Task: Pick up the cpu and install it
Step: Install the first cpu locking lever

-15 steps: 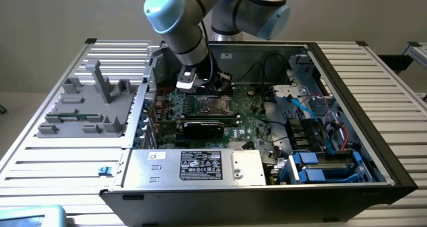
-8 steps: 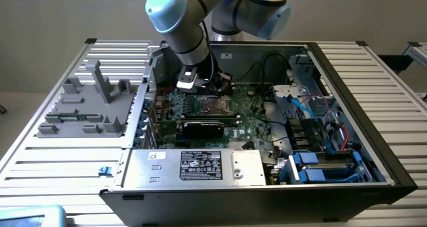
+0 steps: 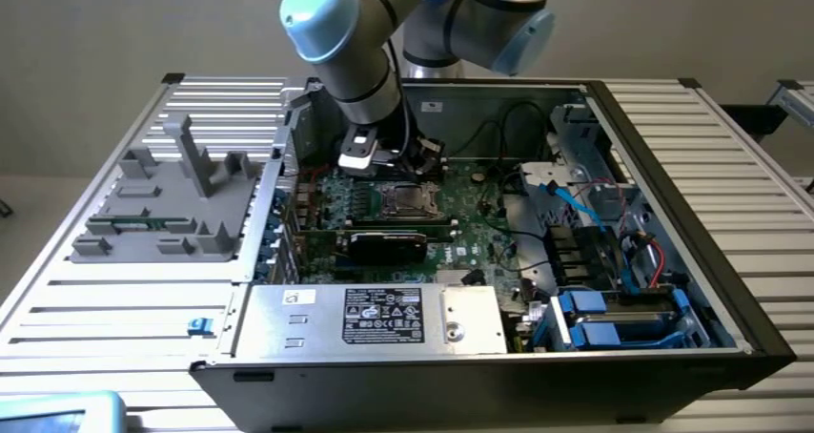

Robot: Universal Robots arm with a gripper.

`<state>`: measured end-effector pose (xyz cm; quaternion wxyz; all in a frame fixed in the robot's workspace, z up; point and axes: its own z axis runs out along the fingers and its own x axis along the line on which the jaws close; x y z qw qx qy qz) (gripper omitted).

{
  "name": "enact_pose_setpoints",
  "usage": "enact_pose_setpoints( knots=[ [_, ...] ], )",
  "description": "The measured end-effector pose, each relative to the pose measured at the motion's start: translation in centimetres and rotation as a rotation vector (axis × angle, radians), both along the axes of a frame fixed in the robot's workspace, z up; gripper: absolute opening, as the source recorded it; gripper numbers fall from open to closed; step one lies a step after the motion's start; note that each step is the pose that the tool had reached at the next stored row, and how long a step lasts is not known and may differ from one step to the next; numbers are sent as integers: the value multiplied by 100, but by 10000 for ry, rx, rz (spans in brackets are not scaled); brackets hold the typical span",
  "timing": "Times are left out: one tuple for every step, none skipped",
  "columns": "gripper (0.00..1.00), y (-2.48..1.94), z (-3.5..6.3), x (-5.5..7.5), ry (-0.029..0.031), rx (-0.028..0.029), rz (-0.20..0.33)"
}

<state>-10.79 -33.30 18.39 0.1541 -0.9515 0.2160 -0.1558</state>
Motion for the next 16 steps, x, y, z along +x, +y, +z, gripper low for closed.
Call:
enact_pose_setpoints(
  knots=[
    [11, 0, 1, 0, 13, -1, 16],
    [11, 0, 1, 0, 23, -1, 29],
    [11, 0, 1, 0, 32, -2, 46],
    [11, -1, 1, 0, 40, -2, 62],
    [11, -1, 1, 0, 48, -2, 80],
    [11, 0, 2, 0, 57, -3, 100],
    [11, 0, 3, 1, 65, -3, 118],
    [11, -1, 4, 1, 71, -3, 137],
    [11, -1, 4, 2, 75, -3, 157],
    [11, -2, 4, 3, 79, -3, 177],
    [11, -3, 5, 5, 82, -3, 196],
    [11, -3, 5, 7, 85, -4, 215],
    [11, -4, 4, 8, 88, -4, 236],
    [11, -6, 4, 10, 90, -3, 256],
    [11, -7, 5, 12, 94, -4, 280],
    [11, -8, 5, 14, 97, -3, 303]
  ],
)
